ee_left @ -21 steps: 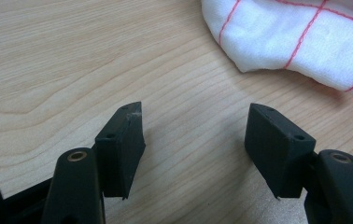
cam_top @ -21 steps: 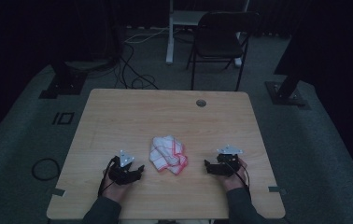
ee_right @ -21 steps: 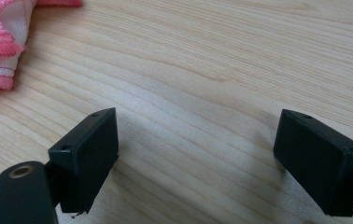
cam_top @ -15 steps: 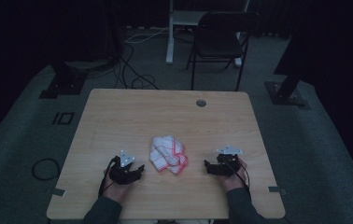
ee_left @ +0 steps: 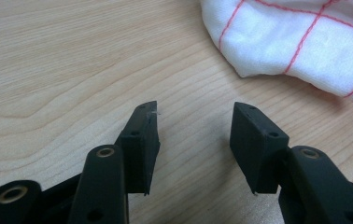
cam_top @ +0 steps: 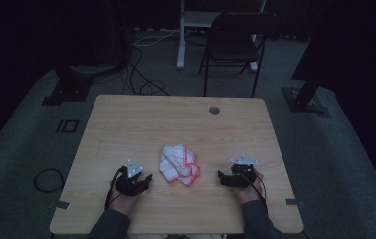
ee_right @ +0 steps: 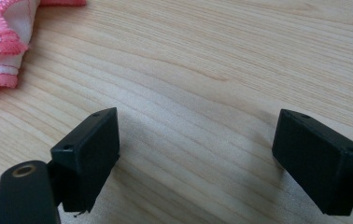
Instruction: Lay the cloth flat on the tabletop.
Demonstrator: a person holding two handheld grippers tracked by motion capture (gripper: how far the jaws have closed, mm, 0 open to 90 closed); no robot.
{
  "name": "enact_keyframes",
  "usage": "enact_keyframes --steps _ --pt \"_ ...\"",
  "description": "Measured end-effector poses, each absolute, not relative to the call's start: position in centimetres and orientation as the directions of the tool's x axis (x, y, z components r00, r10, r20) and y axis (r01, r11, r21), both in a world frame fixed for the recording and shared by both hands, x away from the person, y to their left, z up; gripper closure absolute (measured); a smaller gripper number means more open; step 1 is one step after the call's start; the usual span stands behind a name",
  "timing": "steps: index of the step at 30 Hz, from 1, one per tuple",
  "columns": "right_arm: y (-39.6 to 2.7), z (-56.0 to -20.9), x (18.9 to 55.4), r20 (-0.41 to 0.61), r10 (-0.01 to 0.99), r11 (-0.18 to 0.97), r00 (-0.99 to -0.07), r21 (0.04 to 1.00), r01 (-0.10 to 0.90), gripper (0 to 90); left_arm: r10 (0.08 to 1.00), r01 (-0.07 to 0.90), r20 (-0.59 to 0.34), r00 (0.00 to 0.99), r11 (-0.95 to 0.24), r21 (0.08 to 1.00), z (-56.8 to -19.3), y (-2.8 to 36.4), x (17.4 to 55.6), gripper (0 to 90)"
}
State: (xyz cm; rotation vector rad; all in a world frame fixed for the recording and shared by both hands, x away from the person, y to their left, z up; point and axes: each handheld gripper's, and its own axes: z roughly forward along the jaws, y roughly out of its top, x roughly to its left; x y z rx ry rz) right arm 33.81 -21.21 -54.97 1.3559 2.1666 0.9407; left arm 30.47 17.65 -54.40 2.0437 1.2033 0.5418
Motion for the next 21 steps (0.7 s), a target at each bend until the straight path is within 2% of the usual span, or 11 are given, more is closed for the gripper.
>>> enact_keyframes --steps 10,21 --pt "-21.2 -55.0 33.8 0.006 0.898 0.298 -0.44 0.728 0.617 15.1 0.868 0.59 -0.009 0.496 -0.329 0.737 -53.9 17.4 30.4 53.5" --pt "-21.2 -55.0 33.8 0.005 0.898 0.298 -0.44 0.728 0.617 15.3 0.835 0.544 -0.018 0.55 -0.342 0.766 -52.0 16.6 30.1 54.9"
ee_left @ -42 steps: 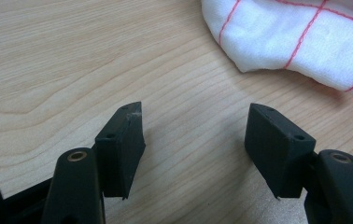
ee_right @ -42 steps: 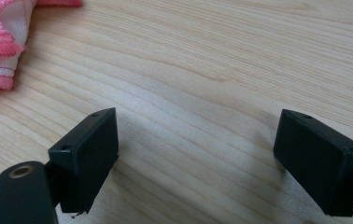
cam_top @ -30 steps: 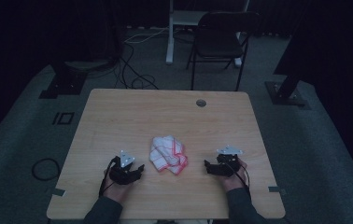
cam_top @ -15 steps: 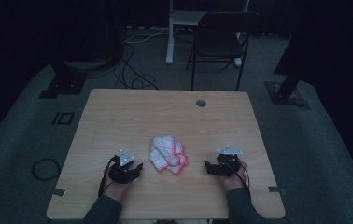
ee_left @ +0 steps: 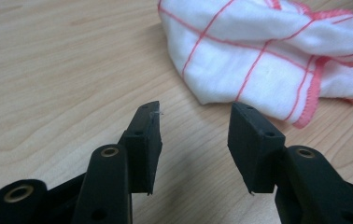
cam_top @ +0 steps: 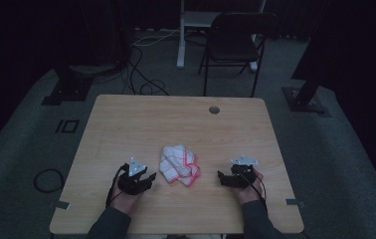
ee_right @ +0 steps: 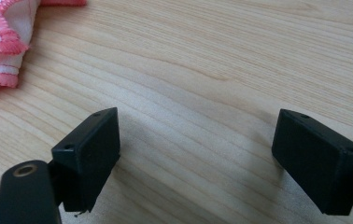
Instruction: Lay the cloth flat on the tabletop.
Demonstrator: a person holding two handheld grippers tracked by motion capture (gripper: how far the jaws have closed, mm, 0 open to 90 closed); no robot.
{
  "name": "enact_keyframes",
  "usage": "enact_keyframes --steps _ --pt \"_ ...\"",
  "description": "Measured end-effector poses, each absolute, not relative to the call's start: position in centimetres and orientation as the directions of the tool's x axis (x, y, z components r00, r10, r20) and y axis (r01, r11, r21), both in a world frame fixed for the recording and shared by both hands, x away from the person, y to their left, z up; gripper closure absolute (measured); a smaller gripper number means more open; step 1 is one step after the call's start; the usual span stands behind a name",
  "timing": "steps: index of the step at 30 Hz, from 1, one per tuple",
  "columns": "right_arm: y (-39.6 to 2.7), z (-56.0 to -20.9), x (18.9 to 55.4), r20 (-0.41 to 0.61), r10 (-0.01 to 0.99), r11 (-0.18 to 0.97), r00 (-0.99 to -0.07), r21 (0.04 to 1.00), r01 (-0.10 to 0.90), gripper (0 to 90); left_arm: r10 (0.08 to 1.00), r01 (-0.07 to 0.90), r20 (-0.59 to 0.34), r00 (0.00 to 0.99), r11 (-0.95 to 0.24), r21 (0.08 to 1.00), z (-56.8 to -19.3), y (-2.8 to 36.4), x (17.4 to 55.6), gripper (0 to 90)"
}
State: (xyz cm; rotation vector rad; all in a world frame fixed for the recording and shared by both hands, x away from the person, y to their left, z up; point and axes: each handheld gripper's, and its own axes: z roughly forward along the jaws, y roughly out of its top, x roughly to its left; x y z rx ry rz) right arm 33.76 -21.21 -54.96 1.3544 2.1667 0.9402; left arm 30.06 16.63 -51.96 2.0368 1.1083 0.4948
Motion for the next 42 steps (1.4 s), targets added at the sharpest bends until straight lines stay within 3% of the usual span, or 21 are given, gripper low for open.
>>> enact_keyframes --steps 42 --pt "-21.2 -55.0 33.8 0.005 0.898 0.298 -0.44 0.728 0.617 15.3 0.713 0.414 0.048 0.7 -0.459 0.786 -48.8 9.7 31.2 56.5"
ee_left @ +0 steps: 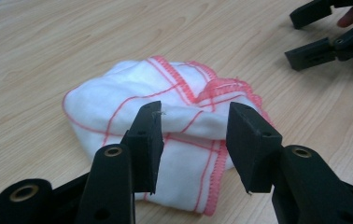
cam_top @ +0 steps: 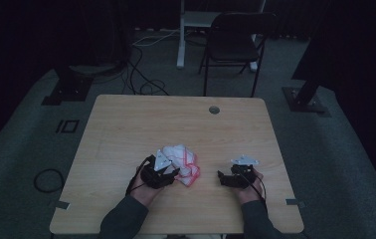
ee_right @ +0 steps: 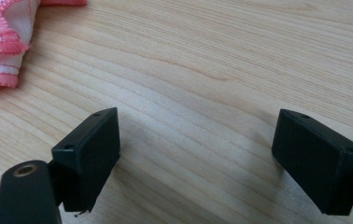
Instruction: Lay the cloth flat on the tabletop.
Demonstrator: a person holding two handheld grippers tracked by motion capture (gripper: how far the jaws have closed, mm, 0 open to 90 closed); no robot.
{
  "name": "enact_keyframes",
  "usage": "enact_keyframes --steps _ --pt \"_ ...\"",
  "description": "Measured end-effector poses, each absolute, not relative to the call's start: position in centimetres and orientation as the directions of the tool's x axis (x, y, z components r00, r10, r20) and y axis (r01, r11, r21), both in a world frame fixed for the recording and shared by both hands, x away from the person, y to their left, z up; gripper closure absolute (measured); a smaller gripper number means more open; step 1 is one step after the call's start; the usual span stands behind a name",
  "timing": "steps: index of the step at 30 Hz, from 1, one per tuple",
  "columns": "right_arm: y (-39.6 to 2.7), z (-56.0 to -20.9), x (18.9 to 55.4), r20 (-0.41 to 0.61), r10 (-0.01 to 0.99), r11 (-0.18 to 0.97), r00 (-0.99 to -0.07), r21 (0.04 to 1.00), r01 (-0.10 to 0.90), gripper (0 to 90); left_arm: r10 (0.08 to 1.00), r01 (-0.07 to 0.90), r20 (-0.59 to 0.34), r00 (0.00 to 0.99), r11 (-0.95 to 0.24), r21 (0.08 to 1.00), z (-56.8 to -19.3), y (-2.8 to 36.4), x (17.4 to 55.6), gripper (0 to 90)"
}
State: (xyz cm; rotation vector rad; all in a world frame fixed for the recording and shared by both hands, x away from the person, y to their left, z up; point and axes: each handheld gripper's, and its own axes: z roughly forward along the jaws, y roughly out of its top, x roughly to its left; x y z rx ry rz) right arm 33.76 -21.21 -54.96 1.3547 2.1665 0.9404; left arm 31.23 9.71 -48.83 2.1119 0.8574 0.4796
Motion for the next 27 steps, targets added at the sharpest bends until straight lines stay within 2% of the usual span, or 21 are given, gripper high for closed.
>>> enact_keyframes --steps 27 --pt "-21.2 -55.0 33.8 0.005 0.898 0.299 -0.44 0.728 0.617 15.3 0.65 0.372 0.073 0.756 -0.519 0.77 -49.2 6.2 31.9 53.5"
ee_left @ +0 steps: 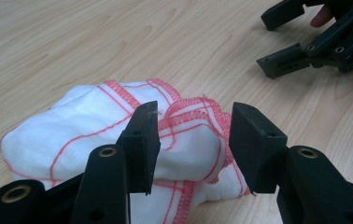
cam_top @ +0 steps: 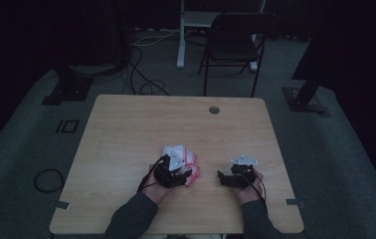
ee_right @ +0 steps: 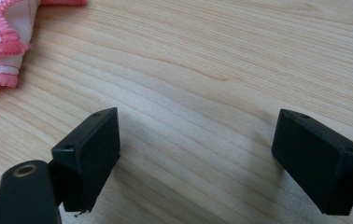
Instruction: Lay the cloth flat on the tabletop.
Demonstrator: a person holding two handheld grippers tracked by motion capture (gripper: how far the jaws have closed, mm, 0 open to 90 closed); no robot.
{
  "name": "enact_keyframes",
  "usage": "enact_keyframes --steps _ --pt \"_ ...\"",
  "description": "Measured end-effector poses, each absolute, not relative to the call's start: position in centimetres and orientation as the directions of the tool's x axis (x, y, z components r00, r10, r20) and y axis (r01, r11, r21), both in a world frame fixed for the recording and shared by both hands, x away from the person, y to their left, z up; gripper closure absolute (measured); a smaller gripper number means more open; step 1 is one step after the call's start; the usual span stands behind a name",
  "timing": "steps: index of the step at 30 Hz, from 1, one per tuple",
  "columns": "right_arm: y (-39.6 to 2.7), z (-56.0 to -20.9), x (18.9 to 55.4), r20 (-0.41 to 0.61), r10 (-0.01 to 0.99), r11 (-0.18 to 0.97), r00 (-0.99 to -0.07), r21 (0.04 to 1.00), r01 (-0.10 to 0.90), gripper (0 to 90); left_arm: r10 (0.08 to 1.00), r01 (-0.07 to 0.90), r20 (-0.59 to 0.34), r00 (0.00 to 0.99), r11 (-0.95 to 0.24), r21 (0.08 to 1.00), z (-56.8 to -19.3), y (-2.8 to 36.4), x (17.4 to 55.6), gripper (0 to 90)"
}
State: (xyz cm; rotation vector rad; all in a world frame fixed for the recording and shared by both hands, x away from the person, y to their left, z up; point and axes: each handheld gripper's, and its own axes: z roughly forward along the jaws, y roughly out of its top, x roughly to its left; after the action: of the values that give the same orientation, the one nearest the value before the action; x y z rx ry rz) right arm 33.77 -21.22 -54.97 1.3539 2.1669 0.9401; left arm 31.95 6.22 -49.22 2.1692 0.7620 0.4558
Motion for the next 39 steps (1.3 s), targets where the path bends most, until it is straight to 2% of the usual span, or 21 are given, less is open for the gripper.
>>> enact_keyframes --steps 14,19,29,39 --pt "-21.2 -55.0 33.8 0.005 0.898 0.298 -0.44 0.728 0.617 15.3 0.619 0.355 0.099 0.779 -0.566 0.744 -49.9 4.7 32.2 53.4" --pt "-21.2 -55.0 33.8 0.005 0.898 0.298 -0.44 0.728 0.617 15.3 0.626 0.367 0.109 0.772 -0.58 0.727 -50.1 4.6 32.5 55.9" --pt "-21.2 -55.0 33.8 0.005 0.898 0.299 -0.44 0.728 0.617 15.3 0.656 0.415 0.09 0.749 -0.571 0.708 -50.2 5.4 33.0 83.4" --pt "-21.2 -55.0 33.8 0.005 0.898 0.298 -0.44 0.728 0.617 15.3 0.685 0.427 0.074 0.725 -0.53 0.733 -49.4 6.4 33.4 85.7"
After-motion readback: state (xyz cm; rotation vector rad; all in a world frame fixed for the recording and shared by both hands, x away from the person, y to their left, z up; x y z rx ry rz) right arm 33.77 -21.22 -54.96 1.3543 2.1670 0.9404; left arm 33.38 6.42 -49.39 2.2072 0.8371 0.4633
